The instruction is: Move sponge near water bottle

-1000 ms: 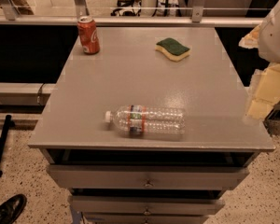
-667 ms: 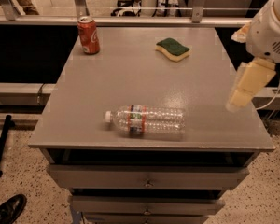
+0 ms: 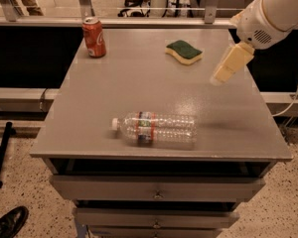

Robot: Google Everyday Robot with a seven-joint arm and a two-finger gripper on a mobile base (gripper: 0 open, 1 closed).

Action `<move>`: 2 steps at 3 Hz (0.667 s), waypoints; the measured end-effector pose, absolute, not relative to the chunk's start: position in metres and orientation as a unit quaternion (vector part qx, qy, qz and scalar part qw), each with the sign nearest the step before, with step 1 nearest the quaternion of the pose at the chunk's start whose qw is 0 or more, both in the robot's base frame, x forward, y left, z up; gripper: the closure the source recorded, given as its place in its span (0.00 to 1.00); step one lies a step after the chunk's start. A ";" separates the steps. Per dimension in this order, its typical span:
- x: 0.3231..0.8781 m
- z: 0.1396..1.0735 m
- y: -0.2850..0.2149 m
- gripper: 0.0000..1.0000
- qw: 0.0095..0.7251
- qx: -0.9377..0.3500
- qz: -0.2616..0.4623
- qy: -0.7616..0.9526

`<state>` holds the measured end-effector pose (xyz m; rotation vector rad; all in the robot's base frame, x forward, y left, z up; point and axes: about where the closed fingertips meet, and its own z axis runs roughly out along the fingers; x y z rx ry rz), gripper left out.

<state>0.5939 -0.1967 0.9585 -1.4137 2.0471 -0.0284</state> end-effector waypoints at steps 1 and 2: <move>0.595 0.957 -0.195 0.00 0.324 -0.535 -0.007 0.780; 0.615 0.945 -0.181 0.00 0.357 -0.508 0.026 0.783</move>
Offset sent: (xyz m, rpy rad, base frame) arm 0.0236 0.0137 -0.0194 0.1537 -0.0241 -0.0403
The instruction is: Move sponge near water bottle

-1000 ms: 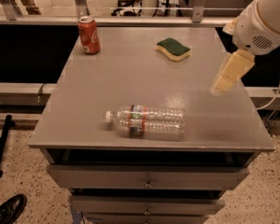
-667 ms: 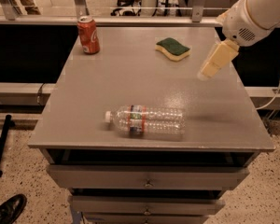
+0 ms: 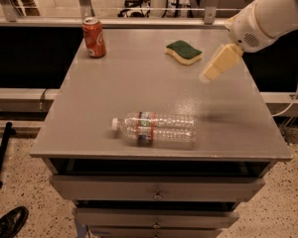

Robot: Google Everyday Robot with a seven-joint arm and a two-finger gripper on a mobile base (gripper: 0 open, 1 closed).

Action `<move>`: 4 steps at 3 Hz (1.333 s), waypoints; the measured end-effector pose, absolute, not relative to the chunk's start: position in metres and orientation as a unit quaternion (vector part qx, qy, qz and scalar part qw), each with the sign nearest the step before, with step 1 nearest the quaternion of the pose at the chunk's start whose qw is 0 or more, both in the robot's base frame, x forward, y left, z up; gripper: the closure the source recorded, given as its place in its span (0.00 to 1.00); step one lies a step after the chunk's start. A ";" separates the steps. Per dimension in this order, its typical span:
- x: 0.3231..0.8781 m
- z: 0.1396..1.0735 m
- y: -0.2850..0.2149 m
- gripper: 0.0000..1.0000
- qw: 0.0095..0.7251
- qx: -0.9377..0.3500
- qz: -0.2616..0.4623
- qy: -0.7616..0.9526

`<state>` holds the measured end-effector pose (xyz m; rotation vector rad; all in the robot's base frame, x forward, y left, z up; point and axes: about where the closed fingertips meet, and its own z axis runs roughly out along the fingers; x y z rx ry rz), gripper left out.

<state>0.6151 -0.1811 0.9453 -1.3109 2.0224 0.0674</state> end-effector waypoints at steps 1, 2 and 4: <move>0.649 0.931 -0.168 0.00 0.390 -0.467 0.061 0.791; 0.683 0.916 -0.152 0.00 0.413 -0.427 0.091 0.799; 0.753 0.872 -0.144 0.00 0.438 -0.353 0.096 0.821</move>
Offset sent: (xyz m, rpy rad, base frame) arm 0.1194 0.0461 -0.0469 0.3653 -0.0082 -0.1909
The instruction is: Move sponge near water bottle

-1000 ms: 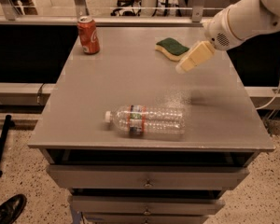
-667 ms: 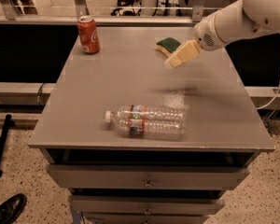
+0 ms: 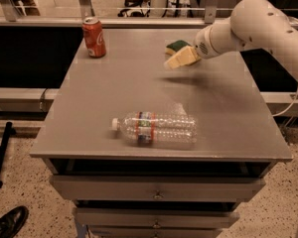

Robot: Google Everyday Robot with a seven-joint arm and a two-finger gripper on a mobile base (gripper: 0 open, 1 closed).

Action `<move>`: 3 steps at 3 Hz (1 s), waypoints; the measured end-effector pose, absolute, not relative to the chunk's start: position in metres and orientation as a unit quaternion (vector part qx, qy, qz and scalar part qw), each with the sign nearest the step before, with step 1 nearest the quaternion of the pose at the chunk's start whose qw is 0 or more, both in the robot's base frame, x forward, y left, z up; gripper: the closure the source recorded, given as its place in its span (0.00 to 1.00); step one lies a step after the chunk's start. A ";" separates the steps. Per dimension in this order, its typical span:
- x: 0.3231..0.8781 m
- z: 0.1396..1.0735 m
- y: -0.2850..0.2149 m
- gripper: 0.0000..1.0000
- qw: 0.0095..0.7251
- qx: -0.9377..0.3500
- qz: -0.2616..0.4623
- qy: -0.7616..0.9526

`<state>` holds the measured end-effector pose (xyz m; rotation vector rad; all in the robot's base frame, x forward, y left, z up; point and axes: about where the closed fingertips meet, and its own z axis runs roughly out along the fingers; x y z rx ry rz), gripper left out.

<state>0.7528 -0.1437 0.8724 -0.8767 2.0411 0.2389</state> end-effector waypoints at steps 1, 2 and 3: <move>0.772 0.863 -0.157 0.00 0.448 -0.327 0.087 0.828; 0.785 0.857 -0.168 0.00 0.451 -0.310 0.085 0.833; 0.792 0.850 -0.173 0.19 0.448 -0.299 0.091 0.838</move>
Offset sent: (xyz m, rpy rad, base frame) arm 0.0466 -0.0424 -0.0185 0.0412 -0.0180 -0.1423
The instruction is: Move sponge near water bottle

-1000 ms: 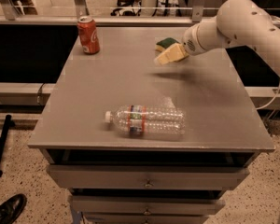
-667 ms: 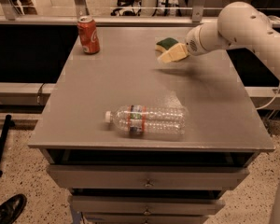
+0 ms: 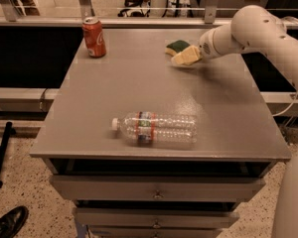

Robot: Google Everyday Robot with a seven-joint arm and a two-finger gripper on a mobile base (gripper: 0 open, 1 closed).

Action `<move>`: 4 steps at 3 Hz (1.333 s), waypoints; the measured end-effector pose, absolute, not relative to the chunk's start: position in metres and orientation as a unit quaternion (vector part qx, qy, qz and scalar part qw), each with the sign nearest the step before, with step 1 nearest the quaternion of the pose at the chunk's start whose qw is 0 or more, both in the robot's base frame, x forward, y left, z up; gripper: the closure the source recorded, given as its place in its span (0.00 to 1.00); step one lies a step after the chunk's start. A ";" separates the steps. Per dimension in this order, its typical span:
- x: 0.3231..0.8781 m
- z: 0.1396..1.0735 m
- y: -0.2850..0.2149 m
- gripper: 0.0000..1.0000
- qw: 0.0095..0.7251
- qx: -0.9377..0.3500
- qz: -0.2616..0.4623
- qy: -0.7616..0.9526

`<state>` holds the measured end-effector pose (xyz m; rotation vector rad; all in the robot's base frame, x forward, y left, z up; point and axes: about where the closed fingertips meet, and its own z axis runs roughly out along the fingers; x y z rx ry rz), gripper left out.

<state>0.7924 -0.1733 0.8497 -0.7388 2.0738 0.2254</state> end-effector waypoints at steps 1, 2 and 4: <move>0.795 0.846 -0.176 0.42 0.444 -0.294 0.097 0.841; 0.794 0.847 -0.177 0.65 0.445 -0.293 0.102 0.840; 0.763 0.884 -0.170 1.00 0.456 -0.341 0.106 0.815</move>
Offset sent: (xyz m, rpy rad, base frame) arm -0.0012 -0.0100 0.0041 0.0318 0.0079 -0.0025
